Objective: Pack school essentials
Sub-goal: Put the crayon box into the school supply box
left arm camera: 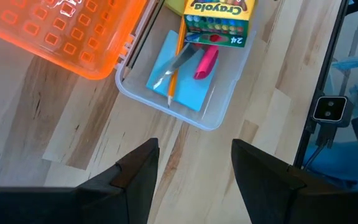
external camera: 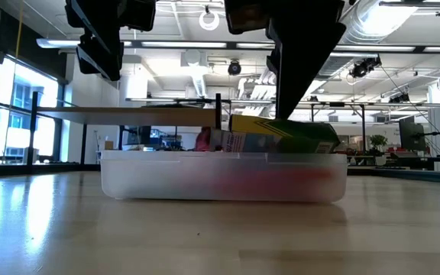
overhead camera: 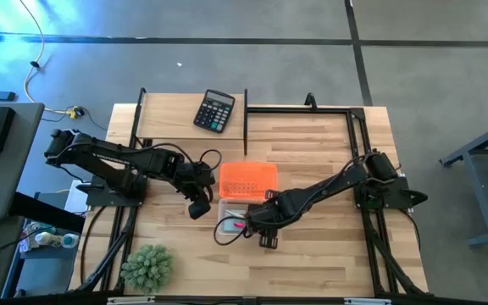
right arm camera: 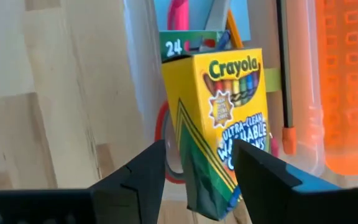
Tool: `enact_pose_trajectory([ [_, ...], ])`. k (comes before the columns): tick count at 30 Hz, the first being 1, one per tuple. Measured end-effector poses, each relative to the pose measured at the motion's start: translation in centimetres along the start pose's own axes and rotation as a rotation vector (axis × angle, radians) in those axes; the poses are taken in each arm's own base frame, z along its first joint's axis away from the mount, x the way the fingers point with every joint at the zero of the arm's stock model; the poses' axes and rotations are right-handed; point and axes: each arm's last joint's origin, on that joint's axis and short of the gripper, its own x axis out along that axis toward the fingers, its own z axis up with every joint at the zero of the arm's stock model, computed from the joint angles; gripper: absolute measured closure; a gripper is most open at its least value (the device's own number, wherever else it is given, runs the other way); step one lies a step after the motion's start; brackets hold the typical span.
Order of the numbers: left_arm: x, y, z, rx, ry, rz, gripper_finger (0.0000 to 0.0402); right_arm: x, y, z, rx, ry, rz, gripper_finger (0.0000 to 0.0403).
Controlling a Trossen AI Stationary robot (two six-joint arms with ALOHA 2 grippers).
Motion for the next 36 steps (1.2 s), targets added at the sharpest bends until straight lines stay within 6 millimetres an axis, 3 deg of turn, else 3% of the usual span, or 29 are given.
enact_pose_trajectory([
  [4, 0.0, 0.0, 0.0, 0.0, 0.0, 0.0, 0.0211, 0.0, 0.1, 0.2, 0.002, -0.022, 0.012, 0.0229],
  [11, 0.0, 0.0, 0.0, 0.0, 0.001, 0.0, 0.0211, 1.8, 0.6, 0.5, 0.025, 0.012, 0.083, 0.0231],
  [19, 0.0, -0.1, 0.1, 0.01, -0.013, -0.009, 0.0211, 1.9, 0.9, 0.9, 0.023, -0.02, 0.11, 0.0232],
  [27, 0.0, -0.1, 0.1, 0.011, -0.013, -0.009, 0.0211, 3.3, -0.5, 1.5, 0.091, -0.01, 0.072, 0.0232],
  [36, 0.0, -0.1, 0.1, 0.044, -0.013, -0.008, 0.0211, 3.2, -1.3, 2.0, 0.128, -0.014, 0.067, 0.0232],
])
